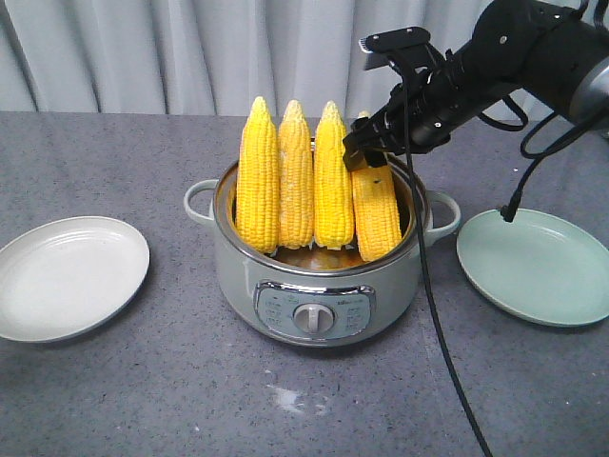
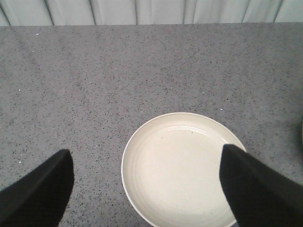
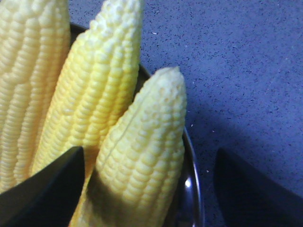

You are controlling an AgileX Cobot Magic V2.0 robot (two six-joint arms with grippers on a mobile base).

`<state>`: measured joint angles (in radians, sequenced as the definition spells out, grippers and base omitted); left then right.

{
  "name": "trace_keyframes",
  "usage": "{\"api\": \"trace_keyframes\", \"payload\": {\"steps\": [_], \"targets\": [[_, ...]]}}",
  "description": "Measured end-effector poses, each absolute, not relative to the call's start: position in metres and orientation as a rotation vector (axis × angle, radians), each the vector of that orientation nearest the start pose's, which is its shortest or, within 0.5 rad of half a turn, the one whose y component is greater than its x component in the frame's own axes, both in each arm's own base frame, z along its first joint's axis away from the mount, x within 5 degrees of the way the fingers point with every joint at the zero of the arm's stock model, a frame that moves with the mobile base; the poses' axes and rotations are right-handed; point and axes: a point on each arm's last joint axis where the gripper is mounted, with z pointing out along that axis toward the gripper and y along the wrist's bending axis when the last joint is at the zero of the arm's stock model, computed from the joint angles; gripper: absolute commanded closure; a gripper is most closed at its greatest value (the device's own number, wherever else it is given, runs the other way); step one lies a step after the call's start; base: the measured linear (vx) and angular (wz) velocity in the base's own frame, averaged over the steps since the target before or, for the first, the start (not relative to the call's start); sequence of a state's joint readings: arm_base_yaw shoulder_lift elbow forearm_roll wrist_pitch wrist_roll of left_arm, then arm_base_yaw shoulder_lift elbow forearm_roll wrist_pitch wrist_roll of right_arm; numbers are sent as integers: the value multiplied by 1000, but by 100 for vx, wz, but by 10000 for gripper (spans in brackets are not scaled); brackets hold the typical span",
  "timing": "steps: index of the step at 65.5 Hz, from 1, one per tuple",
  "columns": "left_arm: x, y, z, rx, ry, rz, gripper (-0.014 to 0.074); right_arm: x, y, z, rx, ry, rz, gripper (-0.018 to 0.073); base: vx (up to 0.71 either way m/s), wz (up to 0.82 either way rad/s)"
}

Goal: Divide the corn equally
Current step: 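Reach the right gripper to the corn cob nearest it and grasp, then lift the corn cob out of the pot with the right gripper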

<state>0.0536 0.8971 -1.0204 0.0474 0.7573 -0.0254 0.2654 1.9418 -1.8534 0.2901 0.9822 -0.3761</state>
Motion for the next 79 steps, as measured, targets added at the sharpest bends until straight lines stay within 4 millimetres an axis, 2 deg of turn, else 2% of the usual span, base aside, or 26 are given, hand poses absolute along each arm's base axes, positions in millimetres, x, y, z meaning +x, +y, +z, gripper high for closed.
{"api": "trace_keyframes", "payload": {"steps": [8, 17, 46, 53, 69, 79], "targets": [[172, 12, 394, -67, 2117, 72, 7, 419, 136, 322, -687, 2425, 323, 292, 0, 0], [172, 12, 394, -67, 2117, 72, 7, 419, 137, 325, -674, 2415, 342, 391, 0, 0], [172, 12, 394, -67, 2117, 72, 7, 416, 138, 328, -688, 2410, 333, 401, 0, 0], [172, 12, 394, -67, 2117, 72, 7, 410, 135, 341, -684, 2384, 324, 400, 0, 0], [172, 12, 394, -67, 2117, 72, 7, 378, 126, 394, -635, 2286, 315, 393, 0, 0], [172, 12, 394, -67, 2117, 72, 7, 357, 109, 419, -573, 2282, 322, 388, 0, 0]]}}
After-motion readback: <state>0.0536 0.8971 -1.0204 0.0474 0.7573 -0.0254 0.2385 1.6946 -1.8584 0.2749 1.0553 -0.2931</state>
